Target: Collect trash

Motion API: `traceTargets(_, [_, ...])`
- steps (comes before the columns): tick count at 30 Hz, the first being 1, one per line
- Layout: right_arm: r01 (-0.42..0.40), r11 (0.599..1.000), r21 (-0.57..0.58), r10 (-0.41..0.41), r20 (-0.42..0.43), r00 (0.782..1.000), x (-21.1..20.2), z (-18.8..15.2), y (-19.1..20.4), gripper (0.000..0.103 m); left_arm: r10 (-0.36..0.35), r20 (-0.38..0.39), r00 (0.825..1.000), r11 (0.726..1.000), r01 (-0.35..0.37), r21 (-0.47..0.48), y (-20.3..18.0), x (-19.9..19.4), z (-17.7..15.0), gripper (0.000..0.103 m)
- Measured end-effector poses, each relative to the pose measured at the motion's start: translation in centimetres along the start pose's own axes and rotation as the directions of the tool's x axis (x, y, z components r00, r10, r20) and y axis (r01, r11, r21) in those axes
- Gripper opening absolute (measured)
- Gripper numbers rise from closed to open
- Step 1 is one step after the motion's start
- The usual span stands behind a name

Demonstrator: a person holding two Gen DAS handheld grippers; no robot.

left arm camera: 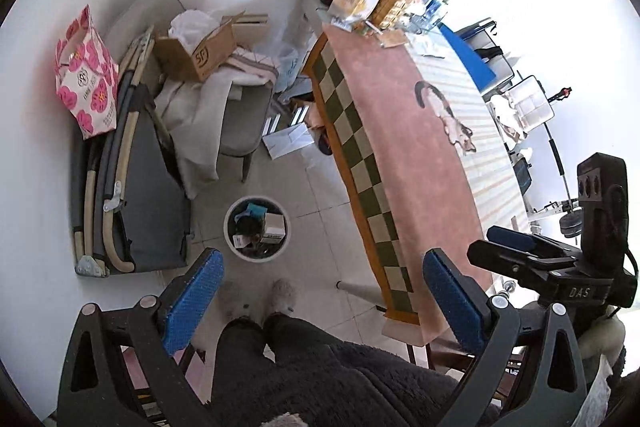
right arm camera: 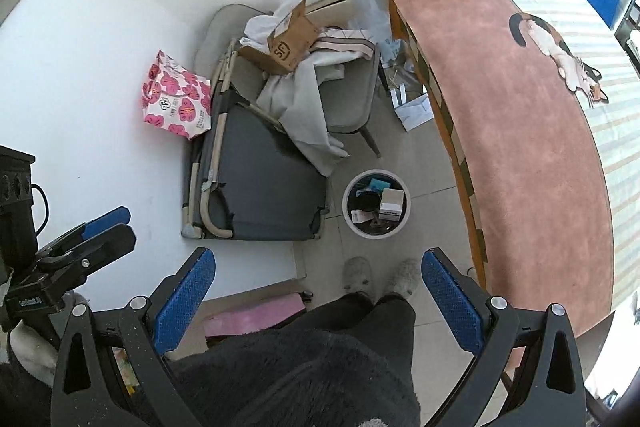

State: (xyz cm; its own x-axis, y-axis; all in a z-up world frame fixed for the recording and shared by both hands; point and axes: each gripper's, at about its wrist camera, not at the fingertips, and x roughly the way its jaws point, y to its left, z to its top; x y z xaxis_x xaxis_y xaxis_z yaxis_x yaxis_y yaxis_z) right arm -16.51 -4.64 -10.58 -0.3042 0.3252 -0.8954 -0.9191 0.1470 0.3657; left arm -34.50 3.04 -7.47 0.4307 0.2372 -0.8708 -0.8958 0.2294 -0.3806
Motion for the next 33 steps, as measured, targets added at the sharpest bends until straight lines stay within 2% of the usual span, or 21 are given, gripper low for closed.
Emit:
traceTargets(13, [-0.037, 0.999, -0.03, 0.036, -0.011, 0.999, -1.9, -0.8, 1.4, 0.103, -0.009, 0.02, 1.0, 1.0, 0.009, -0.015, 0.2, -1.9, -0.9, 0.102])
traceTargets(33, [-0.042, 0.998, -0.053, 0.041, -0.032, 0.999, -1.8, -0.9, 2.7, 0.103, -0.015, 0.023, 1.0, 1.0, 0.015, -0.013, 0.4, -2.5, -1.6, 0.102])
